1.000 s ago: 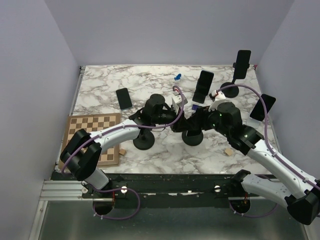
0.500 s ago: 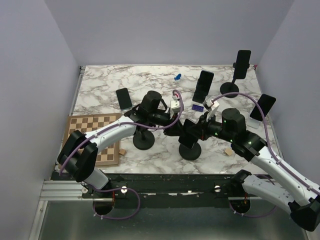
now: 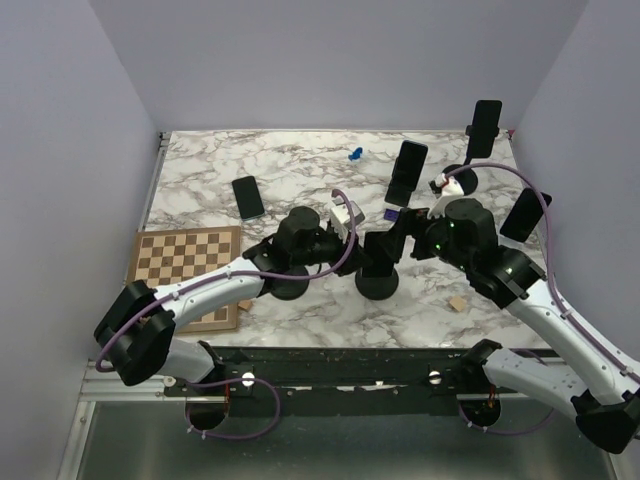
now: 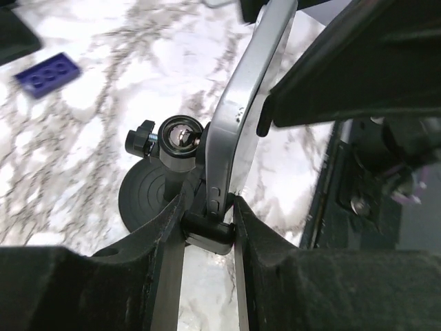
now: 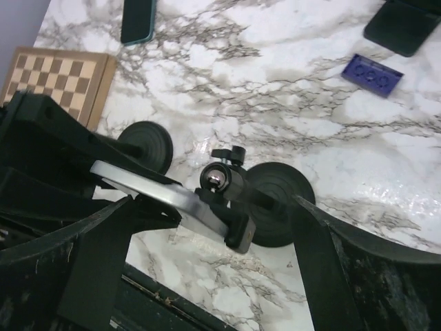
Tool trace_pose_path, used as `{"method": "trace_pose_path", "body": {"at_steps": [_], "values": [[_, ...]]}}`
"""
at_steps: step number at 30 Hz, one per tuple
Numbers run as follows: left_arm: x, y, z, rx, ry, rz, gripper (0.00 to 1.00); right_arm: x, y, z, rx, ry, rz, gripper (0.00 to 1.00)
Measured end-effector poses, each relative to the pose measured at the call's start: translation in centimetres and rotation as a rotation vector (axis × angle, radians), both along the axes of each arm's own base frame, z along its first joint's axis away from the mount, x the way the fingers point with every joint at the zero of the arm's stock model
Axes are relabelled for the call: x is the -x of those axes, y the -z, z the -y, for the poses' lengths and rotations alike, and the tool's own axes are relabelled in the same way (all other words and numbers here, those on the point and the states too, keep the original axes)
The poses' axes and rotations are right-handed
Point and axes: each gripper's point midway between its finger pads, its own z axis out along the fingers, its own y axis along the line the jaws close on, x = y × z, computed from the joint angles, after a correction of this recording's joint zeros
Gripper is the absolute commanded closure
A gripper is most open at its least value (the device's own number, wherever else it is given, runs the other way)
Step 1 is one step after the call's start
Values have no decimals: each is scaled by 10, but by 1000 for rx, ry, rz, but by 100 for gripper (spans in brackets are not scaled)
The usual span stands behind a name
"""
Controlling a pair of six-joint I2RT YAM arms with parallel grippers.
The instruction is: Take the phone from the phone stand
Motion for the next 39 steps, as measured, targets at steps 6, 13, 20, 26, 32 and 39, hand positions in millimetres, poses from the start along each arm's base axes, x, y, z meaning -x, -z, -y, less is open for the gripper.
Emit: {"method": "trace_pose_path", "body": {"at_steps": [6,13,20,26,32,39], "values": [[-19,2,-1,-27,-213,23,100,-6,-16,10,-28,105,-17,0],[-35,3,13,-24,-333,-23,86,-11,-10,10,-34,144,-47,0],[-38,3,13,-17,-363,-47,39,-18,-17,11,-12,131,17,0],[-27,-9,5,4,-345,-46,27,-22,-31,9,-4,104,78,0],[-6,-38,-1,55,-261,-27,22,-25,-40,-1,20,33,98,0],[19,-44,-18,81,-204,-18,1,-29,-16,-3,95,34,39,0]]}}
